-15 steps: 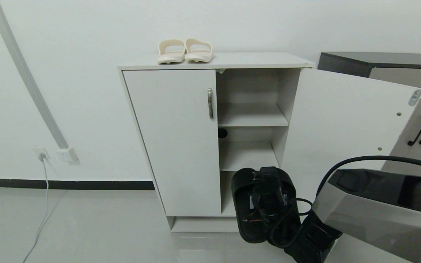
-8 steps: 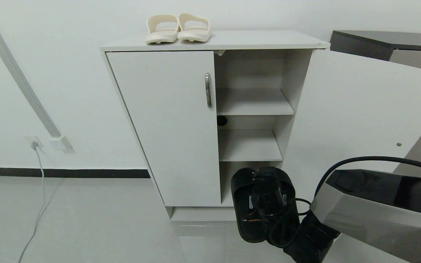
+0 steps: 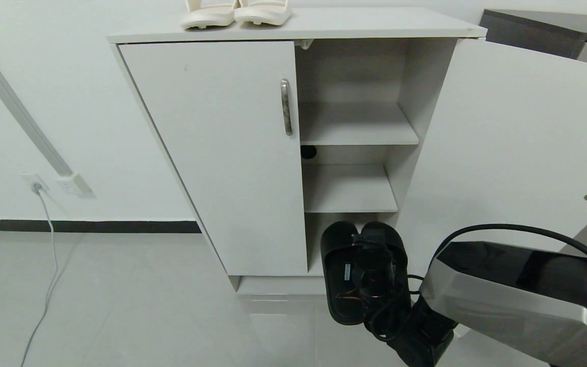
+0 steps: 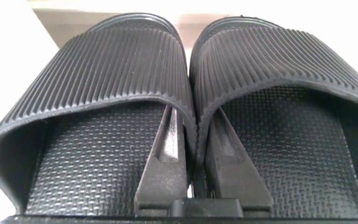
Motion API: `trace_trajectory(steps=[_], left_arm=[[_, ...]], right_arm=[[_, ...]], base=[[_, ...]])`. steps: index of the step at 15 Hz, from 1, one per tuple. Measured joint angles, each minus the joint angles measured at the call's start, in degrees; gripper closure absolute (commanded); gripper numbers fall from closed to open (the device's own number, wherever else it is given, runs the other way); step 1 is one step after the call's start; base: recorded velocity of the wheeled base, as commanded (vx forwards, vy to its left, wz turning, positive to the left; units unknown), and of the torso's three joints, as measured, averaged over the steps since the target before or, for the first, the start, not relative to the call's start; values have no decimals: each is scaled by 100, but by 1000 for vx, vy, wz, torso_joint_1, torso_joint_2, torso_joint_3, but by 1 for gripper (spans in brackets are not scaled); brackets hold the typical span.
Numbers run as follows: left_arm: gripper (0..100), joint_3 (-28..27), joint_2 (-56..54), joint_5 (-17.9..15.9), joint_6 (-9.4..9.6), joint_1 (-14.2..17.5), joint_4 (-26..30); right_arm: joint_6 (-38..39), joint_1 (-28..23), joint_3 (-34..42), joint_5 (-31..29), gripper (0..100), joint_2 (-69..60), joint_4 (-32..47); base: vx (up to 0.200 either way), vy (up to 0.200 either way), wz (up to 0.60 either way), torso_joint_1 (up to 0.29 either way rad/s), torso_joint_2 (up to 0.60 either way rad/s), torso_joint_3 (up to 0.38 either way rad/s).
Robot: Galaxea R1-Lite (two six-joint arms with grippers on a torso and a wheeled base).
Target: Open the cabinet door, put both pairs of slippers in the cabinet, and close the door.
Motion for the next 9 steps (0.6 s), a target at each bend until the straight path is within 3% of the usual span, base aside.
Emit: trace_trajectory(steps=[3, 9], left_arm=[[100, 0, -2, 0, 1, 0, 0], [100, 0, -2, 0, 4, 0, 0]], right_arm=[[-413, -69, -24, 10, 100, 212, -673], [-529, -74, -68, 22, 100, 308, -881]], base=[[0, 0, 0, 0, 0, 0], [0, 0, 0, 0, 0, 0]])
